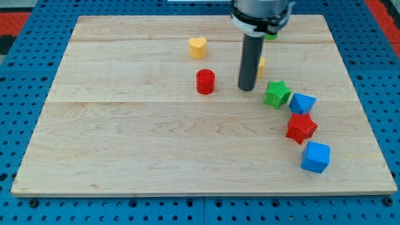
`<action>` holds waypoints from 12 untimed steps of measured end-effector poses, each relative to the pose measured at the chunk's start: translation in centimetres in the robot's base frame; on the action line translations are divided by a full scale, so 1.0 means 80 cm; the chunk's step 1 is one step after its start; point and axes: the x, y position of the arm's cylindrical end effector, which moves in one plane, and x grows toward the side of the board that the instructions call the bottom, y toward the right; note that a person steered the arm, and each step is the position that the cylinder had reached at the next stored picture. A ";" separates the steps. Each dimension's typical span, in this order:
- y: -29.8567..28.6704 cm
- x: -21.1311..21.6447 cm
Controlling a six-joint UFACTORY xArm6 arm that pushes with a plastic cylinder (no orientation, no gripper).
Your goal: Drag the red star to the bottom left of the red circle
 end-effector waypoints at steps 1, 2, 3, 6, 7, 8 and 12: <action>0.067 -0.052; 0.028 -0.065; -0.091 -0.066; -0.031 0.032; -0.085 0.013; -0.118 -0.037; 0.210 -0.020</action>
